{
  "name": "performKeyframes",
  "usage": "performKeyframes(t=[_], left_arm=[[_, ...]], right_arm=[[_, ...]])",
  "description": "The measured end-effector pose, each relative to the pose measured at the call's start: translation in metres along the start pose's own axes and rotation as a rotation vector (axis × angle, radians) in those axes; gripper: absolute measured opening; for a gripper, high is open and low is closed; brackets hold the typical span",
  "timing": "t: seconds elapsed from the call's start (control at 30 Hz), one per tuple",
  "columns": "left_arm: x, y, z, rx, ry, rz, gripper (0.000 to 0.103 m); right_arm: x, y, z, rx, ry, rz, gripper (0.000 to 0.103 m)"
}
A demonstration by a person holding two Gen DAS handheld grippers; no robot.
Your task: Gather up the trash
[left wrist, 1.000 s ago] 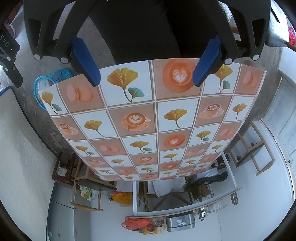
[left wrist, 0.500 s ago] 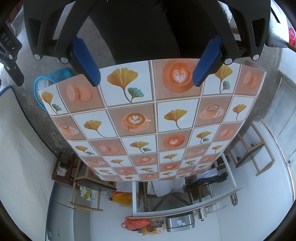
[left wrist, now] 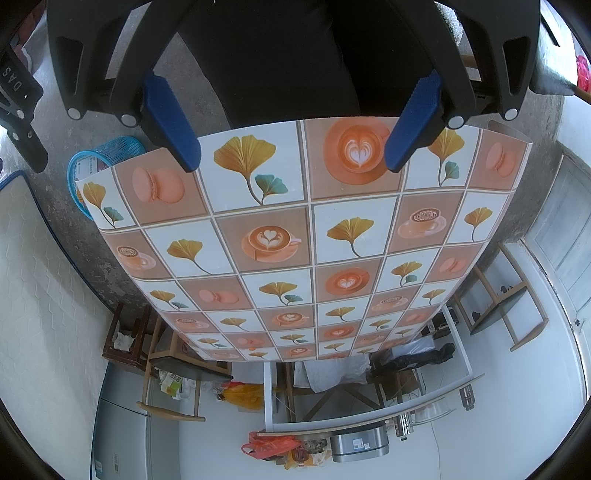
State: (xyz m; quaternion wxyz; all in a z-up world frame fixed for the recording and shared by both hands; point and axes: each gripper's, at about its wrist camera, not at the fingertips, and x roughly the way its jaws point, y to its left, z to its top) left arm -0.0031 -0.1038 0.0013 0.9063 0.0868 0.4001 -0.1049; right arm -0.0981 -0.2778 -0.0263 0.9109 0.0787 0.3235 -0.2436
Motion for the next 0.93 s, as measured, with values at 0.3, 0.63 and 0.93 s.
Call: performKeyframes(t=[0.3, 0.63, 0.93], left_arm=[[-0.0002, 0.0001, 0.0000, -0.001, -0.001, 0.000, 0.098], [-0.0003, 0.0004, 0.0003, 0.000, 0.000, -0.004, 0.098], [-0.0031, -0.0017, -0.0029, -0.017, 0.009, -0.017, 0.098]], right_arm=[[0.0001, 0.0006, -0.0005, 0.000, 0.000, -0.001, 0.095], [-0.0001, 0.0010, -0.0011, 0.002, -0.001, -0.002, 0.095], [-0.0009, 0.0009, 0.0050, 0.000, -0.005, 0.002, 0.095]])
